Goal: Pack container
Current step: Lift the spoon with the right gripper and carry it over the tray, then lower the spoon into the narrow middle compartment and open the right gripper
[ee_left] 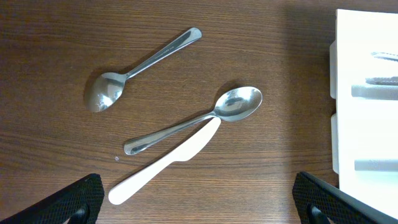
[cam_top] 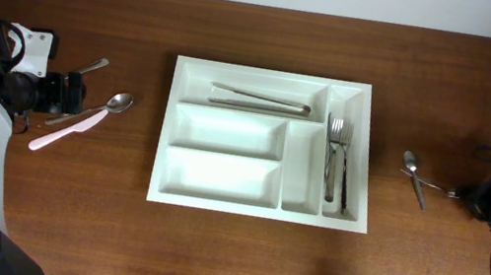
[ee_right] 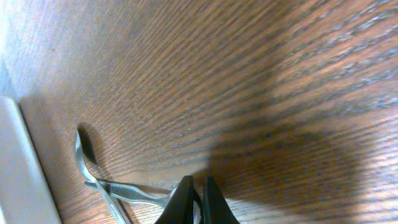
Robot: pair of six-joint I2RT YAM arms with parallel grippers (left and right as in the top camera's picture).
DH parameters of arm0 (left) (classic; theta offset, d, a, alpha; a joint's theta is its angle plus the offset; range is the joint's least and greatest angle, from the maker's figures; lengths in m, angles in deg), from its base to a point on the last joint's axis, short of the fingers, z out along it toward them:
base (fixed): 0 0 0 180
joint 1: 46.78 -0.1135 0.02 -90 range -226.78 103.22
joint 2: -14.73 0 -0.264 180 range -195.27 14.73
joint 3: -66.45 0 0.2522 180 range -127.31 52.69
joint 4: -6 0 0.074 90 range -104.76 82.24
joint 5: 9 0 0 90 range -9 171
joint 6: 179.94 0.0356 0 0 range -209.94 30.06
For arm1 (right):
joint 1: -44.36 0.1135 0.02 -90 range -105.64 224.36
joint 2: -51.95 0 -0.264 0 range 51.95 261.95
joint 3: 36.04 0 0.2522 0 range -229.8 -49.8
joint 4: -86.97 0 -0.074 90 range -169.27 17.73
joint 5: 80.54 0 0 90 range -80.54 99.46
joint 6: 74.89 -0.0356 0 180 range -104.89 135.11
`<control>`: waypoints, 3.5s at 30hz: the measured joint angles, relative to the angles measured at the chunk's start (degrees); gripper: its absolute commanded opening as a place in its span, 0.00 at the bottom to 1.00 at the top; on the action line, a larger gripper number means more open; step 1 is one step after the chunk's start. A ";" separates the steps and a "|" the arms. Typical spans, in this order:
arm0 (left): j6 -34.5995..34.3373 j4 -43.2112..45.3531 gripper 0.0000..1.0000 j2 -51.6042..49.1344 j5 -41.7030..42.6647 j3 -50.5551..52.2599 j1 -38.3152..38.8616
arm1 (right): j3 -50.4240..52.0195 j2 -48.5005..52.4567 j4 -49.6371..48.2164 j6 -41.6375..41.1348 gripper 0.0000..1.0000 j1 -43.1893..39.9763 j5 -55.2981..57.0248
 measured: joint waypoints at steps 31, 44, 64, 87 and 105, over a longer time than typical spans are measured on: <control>0.00 0.00 0.99 0.00 0.00 0.00 0.00 | -12.13 -15.47 2.12 -7.15 0.04 2.16 -20.00; 0.00 0.02 0.99 0.00 0.00 0.00 0.00 | -12.44 -18.73 21.29 0.94 0.04 10.95 -17.33; 0.00 0.00 0.99 0.00 0.00 0.00 0.00 | -12.44 -18.73 19.28 22.80 0.04 45.75 16.81; 0.00 0.00 0.99 0.00 0.00 0.00 0.00 | -12.46 -9.27 22.40 27.28 0.43 56.98 17.94; 0.00 0.02 0.99 0.00 0.00 0.00 0.00 | -30.77 -9.27 19.98 2.71 0.50 50.60 32.74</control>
